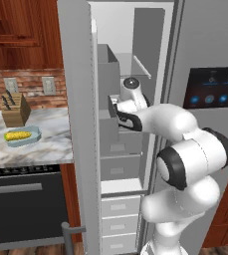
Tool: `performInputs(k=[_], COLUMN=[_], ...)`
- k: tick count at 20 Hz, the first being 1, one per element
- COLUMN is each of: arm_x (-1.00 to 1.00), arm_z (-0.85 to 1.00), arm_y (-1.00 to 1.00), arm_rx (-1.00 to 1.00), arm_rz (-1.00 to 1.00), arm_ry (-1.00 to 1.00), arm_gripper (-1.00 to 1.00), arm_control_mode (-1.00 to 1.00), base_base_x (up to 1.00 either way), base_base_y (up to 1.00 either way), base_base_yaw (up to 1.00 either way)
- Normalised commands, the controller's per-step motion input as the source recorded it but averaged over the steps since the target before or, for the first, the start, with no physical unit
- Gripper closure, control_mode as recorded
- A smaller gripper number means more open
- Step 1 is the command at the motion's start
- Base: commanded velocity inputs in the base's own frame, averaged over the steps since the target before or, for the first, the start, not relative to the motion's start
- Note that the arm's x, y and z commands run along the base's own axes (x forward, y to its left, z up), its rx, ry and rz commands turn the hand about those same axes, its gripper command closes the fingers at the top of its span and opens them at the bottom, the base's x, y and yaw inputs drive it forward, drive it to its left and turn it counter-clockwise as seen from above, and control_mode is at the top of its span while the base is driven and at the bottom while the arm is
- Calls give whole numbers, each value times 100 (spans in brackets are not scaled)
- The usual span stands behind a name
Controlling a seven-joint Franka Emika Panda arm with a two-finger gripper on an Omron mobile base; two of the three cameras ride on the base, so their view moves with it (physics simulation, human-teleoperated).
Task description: Take the garlic and corn out of the freezer and place them in the tupperware container on the counter. Then put the tupperware containing the vegetables back in the freezer.
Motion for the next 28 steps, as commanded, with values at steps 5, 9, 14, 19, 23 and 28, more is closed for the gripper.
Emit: performInputs(k=[5, 9, 14, 19, 23, 28], arm_x=[34, 38, 37, 41, 21, 8], arm_z=[-25, -35, -11, -8, -15, -15], arm_y=[-1, -14, -14, -2, 0, 0], arm_rx=[0, 0, 0, 0, 0, 0], arm_rz=[-2, -2, -3, -1, 0, 0], arm_ry=[0, 0, 0, 4, 14, 8], arm_gripper=[-100, -100, -100, -100, -100, 100], arm_control_mode=[-100, -100, -100, -100, -100, -100], base_base_x=[0, 0, 0, 0, 0, 0], base_base_y=[0, 0, 0, 0, 0, 0], base_base_yaw=[0, 0, 0, 0, 0, 0])
